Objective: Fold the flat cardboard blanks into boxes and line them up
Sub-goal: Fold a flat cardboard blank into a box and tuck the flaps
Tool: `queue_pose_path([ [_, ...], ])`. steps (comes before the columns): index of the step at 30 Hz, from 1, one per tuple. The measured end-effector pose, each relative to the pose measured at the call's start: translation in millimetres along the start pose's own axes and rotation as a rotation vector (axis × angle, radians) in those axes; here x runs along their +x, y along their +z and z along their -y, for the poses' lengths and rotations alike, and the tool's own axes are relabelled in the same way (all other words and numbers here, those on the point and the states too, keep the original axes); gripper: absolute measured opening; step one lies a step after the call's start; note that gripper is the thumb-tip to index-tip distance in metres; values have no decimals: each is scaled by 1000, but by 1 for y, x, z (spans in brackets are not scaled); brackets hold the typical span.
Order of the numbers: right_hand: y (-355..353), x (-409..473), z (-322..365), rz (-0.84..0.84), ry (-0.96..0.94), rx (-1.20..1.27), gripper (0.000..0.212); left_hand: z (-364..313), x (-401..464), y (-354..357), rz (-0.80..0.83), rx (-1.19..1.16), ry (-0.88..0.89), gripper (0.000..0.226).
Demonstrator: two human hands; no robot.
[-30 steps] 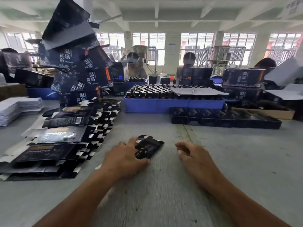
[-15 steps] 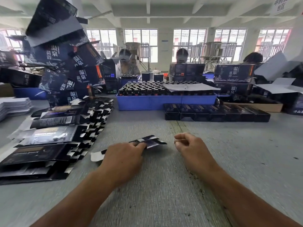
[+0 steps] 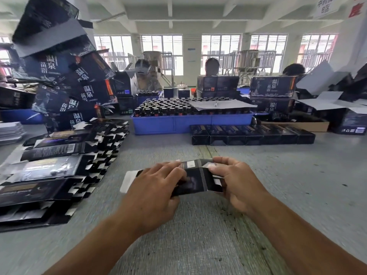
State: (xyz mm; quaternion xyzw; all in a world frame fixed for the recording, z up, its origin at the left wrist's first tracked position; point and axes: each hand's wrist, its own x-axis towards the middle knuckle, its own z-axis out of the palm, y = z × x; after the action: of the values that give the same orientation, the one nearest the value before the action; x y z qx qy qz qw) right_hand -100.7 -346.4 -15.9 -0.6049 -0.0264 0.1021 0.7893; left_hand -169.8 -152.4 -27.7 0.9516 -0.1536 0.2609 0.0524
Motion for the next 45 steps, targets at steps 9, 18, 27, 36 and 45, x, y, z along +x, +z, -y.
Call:
queue_pose_path([
  [9,6,-8,-5,174,-131,-128,19,4,-1,10,71,-124,-140,119],
  [18,10,-15,-5,177,-225,-193,13,13,0,-3,-63,-64,-91,117],
  [27,6,-14,-3,226,-323,-323,22,8,-2,-8,-101,-132,-51,95],
  [36,2,-14,4,319,-341,-438,36,9,-1,-9,-116,-177,-44,99],
  [45,7,-17,1,214,-538,-607,55,8,-2,-10,-141,-85,49,65],
])
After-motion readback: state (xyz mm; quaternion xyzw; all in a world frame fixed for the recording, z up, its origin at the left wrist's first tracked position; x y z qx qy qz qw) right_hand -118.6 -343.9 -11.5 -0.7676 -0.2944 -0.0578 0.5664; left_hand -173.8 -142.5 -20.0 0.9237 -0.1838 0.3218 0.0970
